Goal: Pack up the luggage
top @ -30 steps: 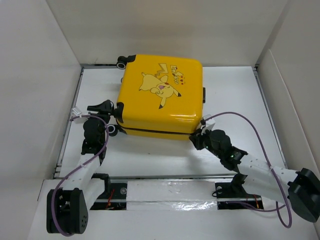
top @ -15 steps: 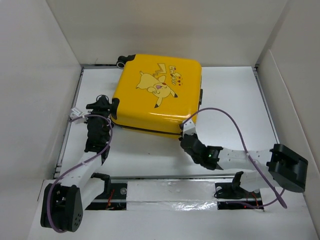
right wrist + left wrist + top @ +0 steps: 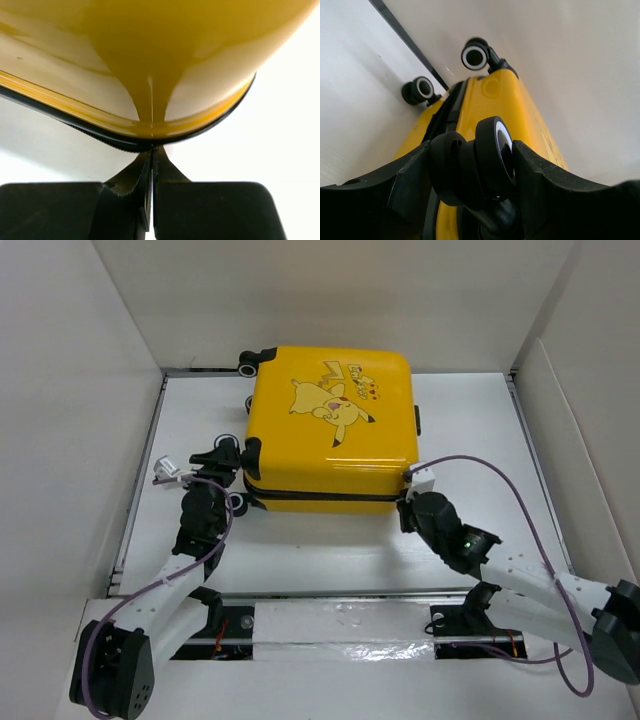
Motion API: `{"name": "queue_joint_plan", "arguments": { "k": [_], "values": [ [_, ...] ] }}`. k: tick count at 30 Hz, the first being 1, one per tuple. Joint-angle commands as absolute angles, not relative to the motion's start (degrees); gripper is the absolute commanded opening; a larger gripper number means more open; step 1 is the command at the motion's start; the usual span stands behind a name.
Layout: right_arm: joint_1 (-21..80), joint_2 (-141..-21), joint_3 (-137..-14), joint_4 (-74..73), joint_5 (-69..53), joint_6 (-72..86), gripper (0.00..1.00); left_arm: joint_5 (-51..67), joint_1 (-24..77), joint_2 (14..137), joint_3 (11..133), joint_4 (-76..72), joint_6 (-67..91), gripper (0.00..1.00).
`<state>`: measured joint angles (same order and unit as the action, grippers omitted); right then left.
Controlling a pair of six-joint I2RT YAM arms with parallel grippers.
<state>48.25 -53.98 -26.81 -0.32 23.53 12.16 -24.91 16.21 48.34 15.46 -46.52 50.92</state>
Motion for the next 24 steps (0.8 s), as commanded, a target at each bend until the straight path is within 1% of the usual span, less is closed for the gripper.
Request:
{"name": "queue_joint_plan", "arguments": {
  "k": [1, 5, 6, 8, 11, 12, 13, 15, 16, 17, 19, 23, 24],
  "values": [
    [46.5, -46.51, -31.46, 12.14, 10.99, 10.02, 0.0, -5.26, 20.92, 48.52, 15.2, -43.69, 45.0, 0.0],
    [43.95, -44.39, -30.85, 8.7, 10.11, 9.93, 0.0, -12.64, 19.79, 43.6, 17.05, -36.57, 45.17, 0.0],
    [42.9, -43.86, -29.72, 8.53, 9.85, 10.02, 0.0, -12.57, 19.08, 42.72, 17.05, -36.13, 45.35, 0.0],
    [38.69, -41.76, -28.57, 8.18, 7.04, 10.46, 0.0, -12.13, 18.54, 41.22, 16.96, -33.94, 46.14, 0.0],
    [32.8, -39.04, -27.69, 7.12, 3.1, 10.64, 0.0, -14.93, 17.15, 40.34, 17.14, -28.24, 46.84, 0.0],
    [31.65, -38.59, -27.69, 6.77, 2.12, 10.55, 0.0, -15.46, 15.22, 39.99, 17.14, -26.73, 47.11, 0.09],
    [30.6, -38.24, -27.77, 6.07, 1.24, 10.46, 0.0, -15.47, 13.9, 39.82, 17.14, -25.15, 47.46, 0.25],
    [29.0, -38.06, -27.95, 5.98, -2.62, 10.2, 0.0, -14.42, 11.17, 38.16, 16.53, -21.98, 48.08, 0.32],
    [28.48, -38.14, -27.95, 5.98, -3.94, 10.02, 0.0, -13.54, 9.68, 37.71, 15.83, -21.89, 47.99, 0.41],
    [28.48, -38.58, -27.78, 6.15, -5.87, 9.93, 0.0, -13.27, 9.67, 37.18, 14.17, -22.49, 47.81, 0.45],
    [29.18, -40.07, -27.25, 7.11, -6.33, 9.93, 0.0, -12.49, 9.15, 37.0, 12.75, -22.85, 47.73, 0.46],
    [30.41, -41.31, -26.37, 7.47, -5.63, 9.84, 0.0, -9.42, 5.99, 40.51, 10.29, -23.89, 47.89, 0.37],
    [30.41, -41.22, -26.37, 7.47, -5.45, 9.84, 0.0, -8.01, 4.76, 41.56, 9.15, -24.86, 48.42, 0.37]
  ]
}}
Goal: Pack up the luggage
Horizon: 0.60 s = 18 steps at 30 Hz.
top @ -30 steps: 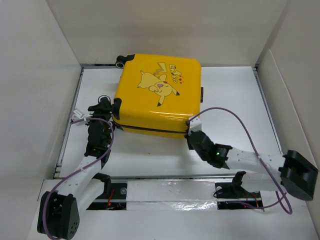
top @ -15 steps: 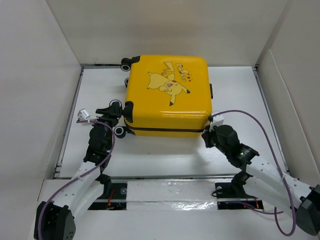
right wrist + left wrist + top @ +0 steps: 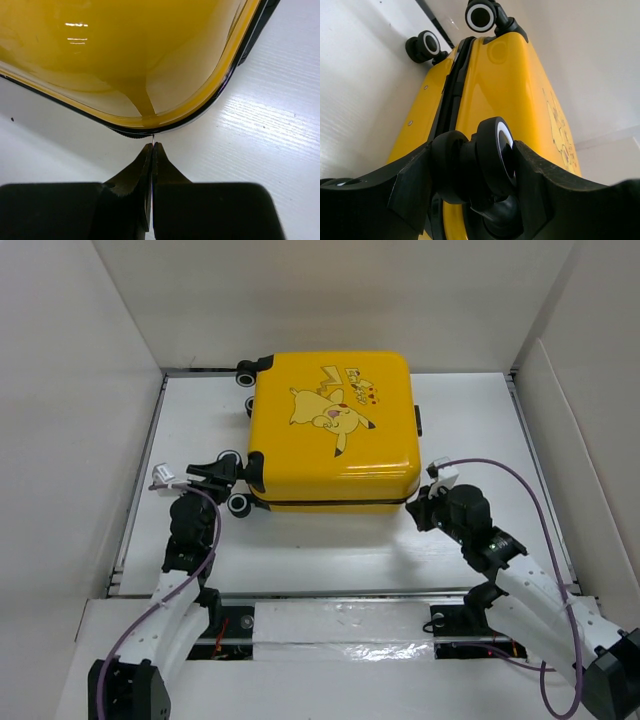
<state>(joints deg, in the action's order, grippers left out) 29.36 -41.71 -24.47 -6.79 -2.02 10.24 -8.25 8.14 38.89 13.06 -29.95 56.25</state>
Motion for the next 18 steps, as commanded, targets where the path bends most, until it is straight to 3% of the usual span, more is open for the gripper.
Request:
{"name": "queue_joint_plan", "arguments": {
  "k": [1, 6, 8, 11, 15, 16, 18],
  "values": [
    [30.41, -40.96, -26.37, 7.38, -5.45, 9.84, 0.0, -5.91, 3.35, 44.53, 8.71, -26.27, 48.86, 0.37],
    [31.03, -39.29, -26.19, 6.59, -4.04, 10.02, 0.0, 13.32, -7.37, 60.07, 9.31, -36.9, 50.19, 0.41],
    [31.73, -39.72, -25.93, 6.85, -4.48, 10.11, 0.0, 15.36, -7.38, 63.09, 9.76, -41.01, 50.19, 0.4],
    [34.79, -41.39, -24.7, 8.87, -3.88, 10.89, 0.0, 15.92, -4.5, 65.56, 9.14, -46.14, 50.98, 0.27],
    [36.91, -44.64, -23.82, 12.12, -1.85, 12.04, 0.0, 12.13, -2.2, 64.87, 8.79, -45.88, 50.71, 0.24],
    [36.91, -45.69, -24.17, 12.13, -1.67, 12.04, 0.0, 11.78, -2.2, 63.21, 8.88, -45.01, 50.36, 0.27],
    [37.44, -46.32, -25.13, 11.17, -0.88, 11.78, 0.0, 11.25, -5.0, 60.22, 9.31, -41.32, 49.31, 0.5]
  ]
}}
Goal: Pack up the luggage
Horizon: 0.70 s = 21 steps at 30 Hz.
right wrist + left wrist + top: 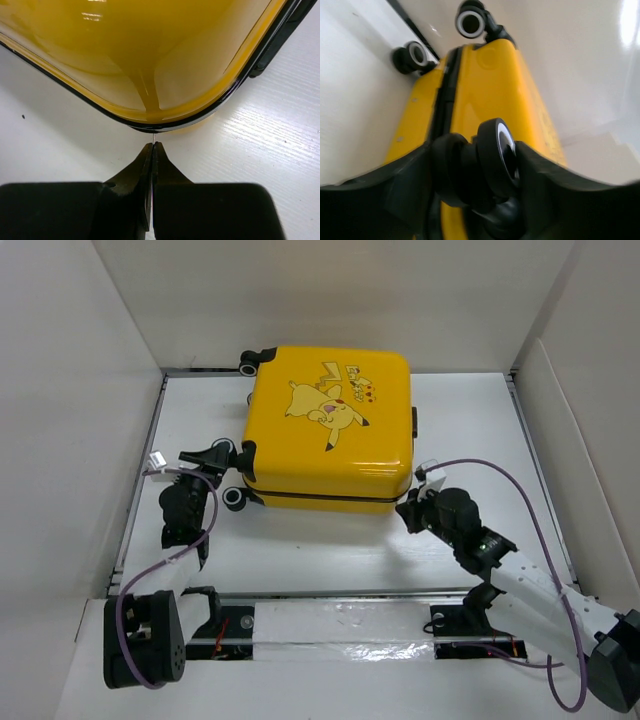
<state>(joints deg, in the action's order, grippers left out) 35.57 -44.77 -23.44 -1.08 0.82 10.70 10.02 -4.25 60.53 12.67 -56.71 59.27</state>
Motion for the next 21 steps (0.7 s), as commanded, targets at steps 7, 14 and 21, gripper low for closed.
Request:
{"name": "queue_joint_plan", "arguments": {
  "k": [7, 14, 21],
  "values": [
    [36.83, -46.93, -25.05, 12.39, 1.58, 11.42, 0.0, 6.77, -2.74, 42.55, 11.51, -36.91, 53.51, 0.92],
    [36.3, -46.41, -25.31, 10.2, 0.96, 10.55, 0.0, -2.08, -2.28, 37.45, 18.98, -30.18, 58.8, 0.95],
    [35.24, -43.51, -23.64, 10.81, 0.44, 10.46, 0.0, -7.38, -5.54, 28.65, 16.0, -21.1, 60.21, 0.9]
  ]
}}
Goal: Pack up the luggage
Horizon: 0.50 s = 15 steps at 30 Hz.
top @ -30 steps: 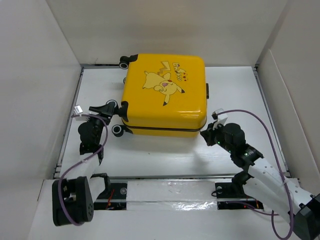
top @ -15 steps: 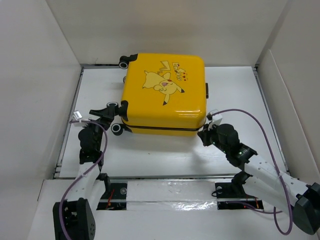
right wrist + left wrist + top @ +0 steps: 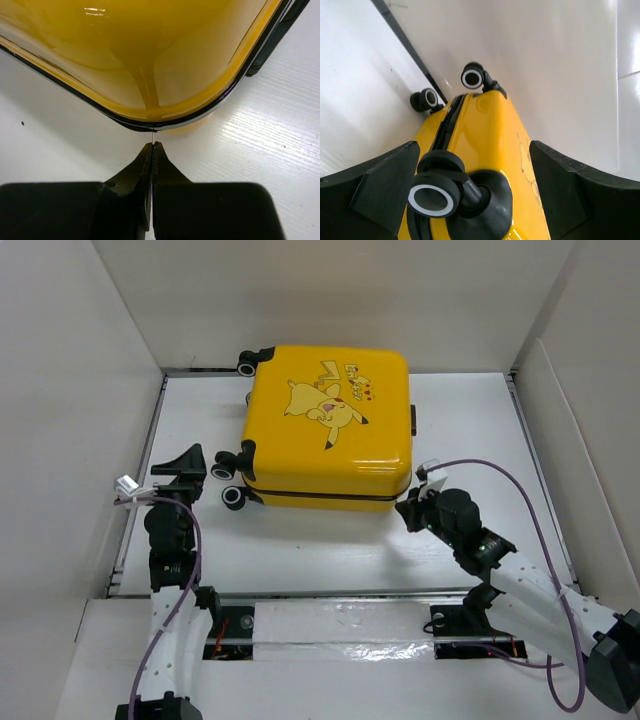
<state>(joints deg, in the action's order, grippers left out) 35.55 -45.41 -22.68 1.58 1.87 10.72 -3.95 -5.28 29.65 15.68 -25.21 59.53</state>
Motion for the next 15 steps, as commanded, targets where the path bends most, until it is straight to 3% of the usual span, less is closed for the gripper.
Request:
{"name": "queue_joint_plan", "arguments": {
  "k": [1, 4, 5, 8, 11, 15],
  "values": [
    [35.24, -43.59, -23.56, 10.72, 0.18, 10.46, 0.0, -7.3, -5.54, 29.52, 15.65, -20.48, 59.77, 0.89],
    [35.24, -43.59, -23.55, 11.07, -1.93, 10.28, 0.0, -4.76, -5.54, 32.59, 12.75, -20.03, 58.19, 0.61],
    [35.24, -43.51, -23.55, 11.34, -2.37, 10.28, 0.0, -2.57, -5.54, 33.74, 11.7, -22.39, 57.92, 0.37],
    [35.24, -43.16, -23.73, 11.34, -2.9, 10.2, 0.0, 3.39, -5.54, 39.8, 8.62, -28.61, 58.27, 0.15],
    [35.24, -42.98, -23.73, 11.43, -3.16, 10.28, 0.0, 8.68, -5.54, 47.09, 7.04, -36.69, 59.59, 0.09],
    [35.24, -43.85, -23.99, 12.13, -4.48, 10.63, 0.0, 10.89, -1.94, 56.49, 8.77, -45.42, 58.8, 0.1]
  ]
}}
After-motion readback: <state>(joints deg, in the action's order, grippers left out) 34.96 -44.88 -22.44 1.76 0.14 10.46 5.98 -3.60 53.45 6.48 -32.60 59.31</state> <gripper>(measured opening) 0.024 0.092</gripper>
